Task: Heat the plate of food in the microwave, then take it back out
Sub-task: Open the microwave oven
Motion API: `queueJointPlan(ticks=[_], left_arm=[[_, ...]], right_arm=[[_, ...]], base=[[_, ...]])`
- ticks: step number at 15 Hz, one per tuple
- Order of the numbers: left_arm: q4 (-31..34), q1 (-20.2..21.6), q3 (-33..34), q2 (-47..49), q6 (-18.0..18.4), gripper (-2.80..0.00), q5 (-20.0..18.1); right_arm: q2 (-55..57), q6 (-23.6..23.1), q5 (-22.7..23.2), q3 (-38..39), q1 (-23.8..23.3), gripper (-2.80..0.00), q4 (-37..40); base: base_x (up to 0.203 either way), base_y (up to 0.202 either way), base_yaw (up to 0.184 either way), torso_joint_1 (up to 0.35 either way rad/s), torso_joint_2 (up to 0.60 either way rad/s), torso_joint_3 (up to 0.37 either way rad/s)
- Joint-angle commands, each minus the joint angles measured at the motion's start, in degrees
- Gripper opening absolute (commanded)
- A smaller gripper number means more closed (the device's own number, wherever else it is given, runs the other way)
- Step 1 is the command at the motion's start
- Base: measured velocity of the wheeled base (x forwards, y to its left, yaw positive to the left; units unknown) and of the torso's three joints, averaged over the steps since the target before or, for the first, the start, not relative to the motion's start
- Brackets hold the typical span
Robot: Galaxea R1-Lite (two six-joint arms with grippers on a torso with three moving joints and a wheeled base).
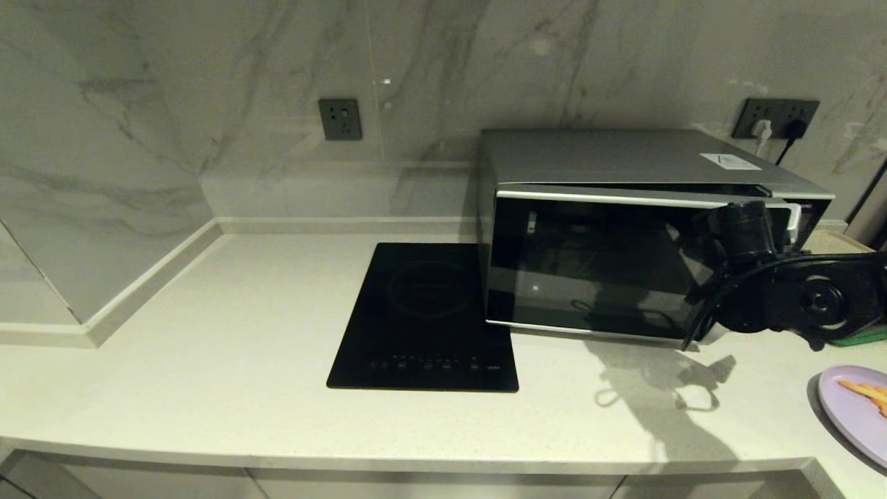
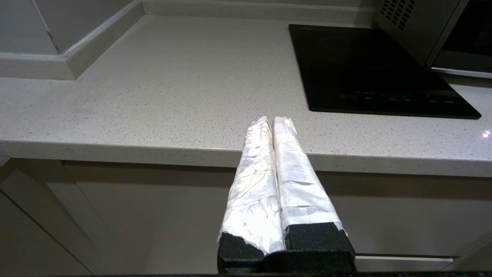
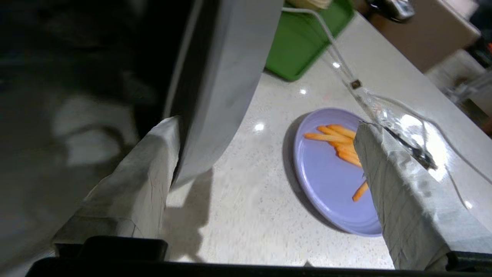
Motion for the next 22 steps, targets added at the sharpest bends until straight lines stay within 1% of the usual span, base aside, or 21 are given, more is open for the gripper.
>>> queueJointPlan(ticks=[1, 3, 5, 7, 8, 9, 10, 11, 12, 13, 15, 17, 18, 20, 22], left_arm=[[-0.04, -0.04, 0.01, 0.00, -0.04, -2.80, 0.03], [-0.04, -0.04, 0.01, 0.00, -0.04, -2.80, 0.03], [-0.04, -0.04, -0.07, 0.00, -0.04, -2.80, 0.03], [-0.04, -0.04, 0.01, 0.00, -0.04, -2.80, 0.03], [-0.04, -0.04, 0.01, 0.00, -0.04, -2.80, 0.03], [-0.04, -0.04, 0.01, 0.00, -0.04, -2.80, 0.03], [-0.04, -0.04, 0.01, 0.00, -0.04, -2.80, 0.03], [-0.04, -0.04, 0.01, 0.00, -0.04, -2.80, 0.03], [-0.04, -0.04, 0.01, 0.00, -0.04, -2.80, 0.03], [-0.04, -0.04, 0.01, 0.00, -0.04, -2.80, 0.03], [-0.04, -0.04, 0.01, 0.00, -0.04, -2.80, 0.03], [-0.04, -0.04, 0.01, 0.00, -0.04, -2.80, 0.03], [-0.04, -0.04, 0.01, 0.00, -0.04, -2.80, 0.03], [-0.04, -0.04, 0.01, 0.00, -0.04, -2.80, 0.03], [-0.04, -0.04, 0.01, 0.00, -0.04, -2.80, 0.03]], right_arm=[[-3.53, 0.11, 1.61, 1.79, 3.43, 0.00, 2.35], [-4.46, 0.18, 4.00, 2.73, 6.36, 0.00, 3.56], [-8.57, 0.19, 5.08, 4.77, 10.97, 0.00, 3.90], [-16.39, 0.28, 8.57, 6.53, 17.22, 0.00, 7.03], [-21.01, 0.69, 11.42, 6.60, 20.13, 0.00, 10.70], [-24.94, 1.68, 14.87, 5.63, 22.05, -2.80, 15.55], [-27.69, 2.61, 17.98, 2.87, 23.00, -2.80, 21.05], [-28.85, 3.30, 20.40, -2.48, 22.72, -2.80, 26.04], [-28.61, 3.79, 22.30, -8.54, 21.33, -2.80, 30.22], [-27.45, 4.14, 24.00, -15.13, 19.10, -2.80, 33.93], [-20.11, 4.76, 26.44, -28.75, 12.06, -2.80, 40.30], [-11.00, 5.26, 27.65, -38.66, 6.77, -2.80, 44.92], [-7.13, 5.87, 28.04, -43.32, 5.21, -2.80, 47.23], [-0.92, 6.92, 28.49, -50.27, 3.40, -2.80, 50.39], [1.99, 6.99, 28.65, -51.71, 2.71, -2.80, 50.81]], base=[[0.000, 0.000, 0.000, 0.000, 0.00, 0.000], [0.000, 0.000, 0.000, 0.000, 0.00, 0.000], [0.000, 0.000, 0.000, 0.000, 0.00, 0.000], [0.000, 0.000, 0.000, 0.000, 0.00, 0.000], [0.000, 0.000, 0.000, 0.000, 0.00, 0.000], [0.000, 0.000, 0.000, 0.000, 0.00, 0.000], [0.000, 0.000, 0.000, 0.000, 0.00, 0.000], [0.000, 0.000, 0.000, 0.000, 0.00, 0.000], [0.000, 0.000, 0.000, 0.000, 0.00, 0.000], [0.000, 0.000, 0.000, 0.000, 0.00, 0.000], [0.000, 0.000, 0.000, 0.000, 0.00, 0.000], [0.000, 0.000, 0.000, 0.000, 0.00, 0.000], [0.000, 0.000, 0.000, 0.000, 0.00, 0.000], [0.000, 0.000, 0.000, 0.000, 0.00, 0.000], [0.000, 0.000, 0.000, 0.000, 0.00, 0.000]])
